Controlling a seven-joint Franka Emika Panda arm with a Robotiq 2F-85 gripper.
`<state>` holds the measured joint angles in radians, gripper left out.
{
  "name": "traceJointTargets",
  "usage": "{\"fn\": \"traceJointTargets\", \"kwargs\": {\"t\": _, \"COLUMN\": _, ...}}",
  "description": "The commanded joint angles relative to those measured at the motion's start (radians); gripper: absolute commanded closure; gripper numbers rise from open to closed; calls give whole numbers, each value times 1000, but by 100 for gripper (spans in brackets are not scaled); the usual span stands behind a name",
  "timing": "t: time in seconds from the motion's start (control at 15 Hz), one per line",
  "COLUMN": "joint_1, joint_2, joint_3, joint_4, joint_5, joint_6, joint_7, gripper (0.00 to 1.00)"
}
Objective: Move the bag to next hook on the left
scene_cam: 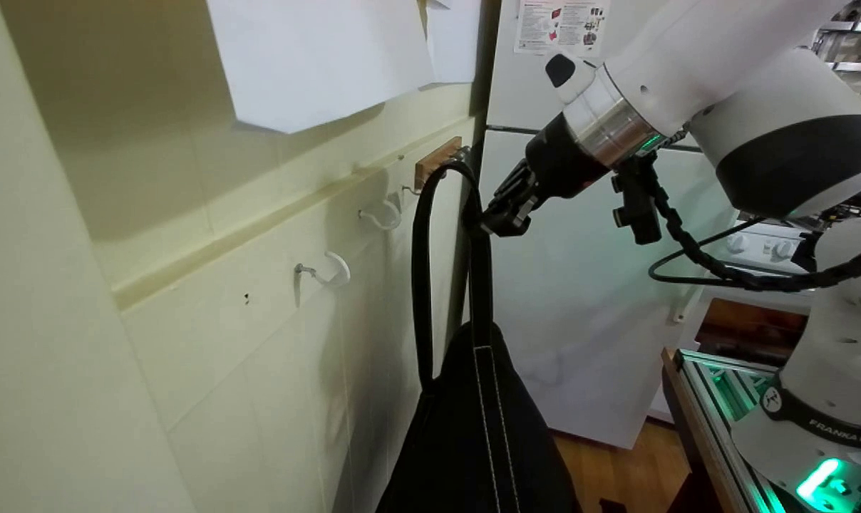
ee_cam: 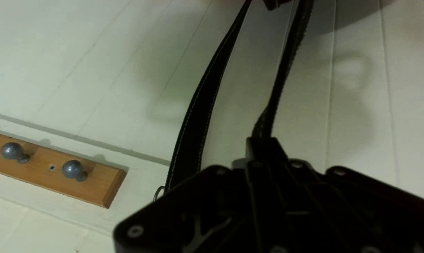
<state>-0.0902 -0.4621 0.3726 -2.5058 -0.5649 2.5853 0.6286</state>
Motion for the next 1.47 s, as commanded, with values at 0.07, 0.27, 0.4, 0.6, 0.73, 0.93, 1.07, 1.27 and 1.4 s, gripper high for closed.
{"fn": "traceJointTargets", "kwargs": {"t": 0.07, "joint_1": -37, "joint_2": 35, "joint_3": 39, "joint_4": 81, "joint_5": -24, "joint_6": -36, "joint_7": 77, "gripper": 98}}
{"fn": "traceJointTargets", "kwargs": {"t": 0.27, "joint_1": -35, "joint_2": 77, "joint_3": 49, "joint_4": 116, "joint_5": -27, "joint_6": -42, "joint_7": 106, "gripper": 98}}
{"fn": "traceJointTargets", "kwargs": {"t": 0.4, "joint_1": -23, "joint_2": 106, "joint_3": 47, "joint_4": 135, "joint_5": -24, "joint_6": -45, "joint_7": 107, "gripper": 98}}
{"fn": "traceJointTargets", "kwargs": {"t": 0.6, "joint_1": -4, "joint_2": 143, "joint_3": 44, "joint_4": 160, "joint_5": -24, "joint_6": -48, "joint_7": 101, "gripper": 98}}
{"fn": "traceJointTargets", "kwargs": {"t": 0.73, "joint_1": 4, "joint_2": 167, "joint_3": 46, "joint_4": 179, "joint_5": -34, "joint_6": -55, "joint_7": 110, "gripper": 98}}
{"fn": "traceJointTargets", "kwargs": {"t": 0.93, "joint_1": 23, "joint_2": 192, "joint_3": 42, "joint_4": 204, "joint_5": -49, "joint_6": -59, "joint_7": 125, "gripper": 98}}
{"fn": "traceJointTargets", "kwargs": {"t": 1.07, "joint_1": 43, "joint_2": 208, "joint_3": 41, "joint_4": 217, "joint_5": -69, "joint_6": -59, "joint_7": 127, "gripper": 98}}
{"fn": "traceJointTargets", "kwargs": {"t": 1.27, "joint_1": 67, "joint_2": 232, "joint_3": 35, "joint_4": 242, "joint_5": -98, "joint_6": -56, "joint_7": 133, "gripper": 98}}
{"fn": "traceJointTargets", "kwargs": {"t": 1.4, "joint_1": 82, "joint_2": 250, "joint_3": 30, "joint_4": 260, "joint_5": -118, "joint_6": -58, "joint_7": 141, "gripper": 98}}
